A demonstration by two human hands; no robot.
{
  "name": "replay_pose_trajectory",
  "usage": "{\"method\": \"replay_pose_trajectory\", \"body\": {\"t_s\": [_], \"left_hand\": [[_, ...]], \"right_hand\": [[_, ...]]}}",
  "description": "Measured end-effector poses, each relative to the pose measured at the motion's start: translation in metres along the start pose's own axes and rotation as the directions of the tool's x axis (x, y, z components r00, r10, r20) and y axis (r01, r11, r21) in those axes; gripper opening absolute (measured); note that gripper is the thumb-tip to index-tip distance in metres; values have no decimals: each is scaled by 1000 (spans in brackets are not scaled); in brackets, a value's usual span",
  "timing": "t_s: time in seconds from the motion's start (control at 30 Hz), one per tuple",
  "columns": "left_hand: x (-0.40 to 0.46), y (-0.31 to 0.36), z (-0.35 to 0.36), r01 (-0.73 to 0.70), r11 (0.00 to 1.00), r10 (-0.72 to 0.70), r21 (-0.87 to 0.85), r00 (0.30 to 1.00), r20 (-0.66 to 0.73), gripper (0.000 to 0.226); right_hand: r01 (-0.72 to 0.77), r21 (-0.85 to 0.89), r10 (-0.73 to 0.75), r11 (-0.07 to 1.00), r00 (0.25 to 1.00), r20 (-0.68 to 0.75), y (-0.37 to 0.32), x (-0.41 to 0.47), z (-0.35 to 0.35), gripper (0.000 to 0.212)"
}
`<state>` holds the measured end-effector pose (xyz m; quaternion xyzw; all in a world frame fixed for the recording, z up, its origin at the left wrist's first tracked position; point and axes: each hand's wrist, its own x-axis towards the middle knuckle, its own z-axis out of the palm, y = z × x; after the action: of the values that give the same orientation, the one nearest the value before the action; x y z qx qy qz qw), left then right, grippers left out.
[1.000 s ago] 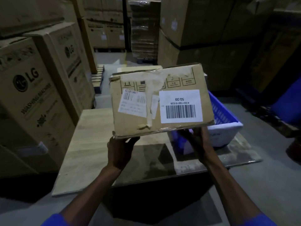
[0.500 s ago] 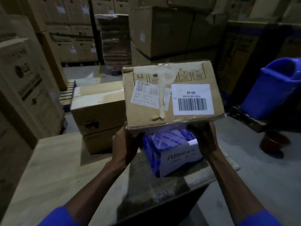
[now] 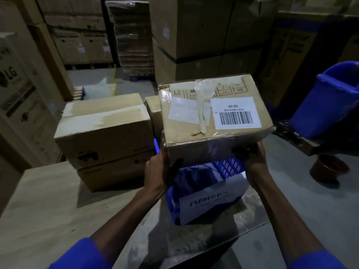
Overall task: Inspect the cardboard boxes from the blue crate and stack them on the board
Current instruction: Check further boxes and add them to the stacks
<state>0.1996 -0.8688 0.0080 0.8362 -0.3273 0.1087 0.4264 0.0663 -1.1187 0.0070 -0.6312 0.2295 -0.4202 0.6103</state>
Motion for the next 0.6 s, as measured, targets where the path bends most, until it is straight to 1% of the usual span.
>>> {"method": "replay_pose_trajectory", "body": {"t_s": [0.07,0.13,0.2,0.27,0.33,0.43,0.5,0.53,0.6], "left_hand": [[1,-1,9,69,997,-69,-20,997,36,59],[0,-4,19,183,982,-179,-41,980,82,68],[3,-1,26,304,938,-294,-165,952,86,71],[9,1,28,395,892,-387,-220,919,79,74],[14,0,33,467,850,-454,-243,884,110,75],[18,-5,43,575,763,-553,-296,817,161,76],[17,-11,51,652,686,-623,-324,756,200,78],[17,-14,54,673,662,-641,-330,737,214,77],[20,-22,63,681,655,-650,-328,729,214,85]], "right_hand": [[-21,-40,23,999,999,49,-11,7,4,48],[-51,-81,59,995,993,99,-7,19,7,56],[-87,-125,105,988,984,146,-3,25,12,65],[-121,-150,150,981,969,198,7,28,17,74],[-145,-162,183,976,950,253,20,35,21,77],[-165,-218,228,962,925,305,39,45,28,73],[-196,-252,276,948,898,342,52,47,30,78],[-215,-266,304,940,881,361,58,47,31,80],[-247,-298,352,922,856,379,70,53,32,82]]}}
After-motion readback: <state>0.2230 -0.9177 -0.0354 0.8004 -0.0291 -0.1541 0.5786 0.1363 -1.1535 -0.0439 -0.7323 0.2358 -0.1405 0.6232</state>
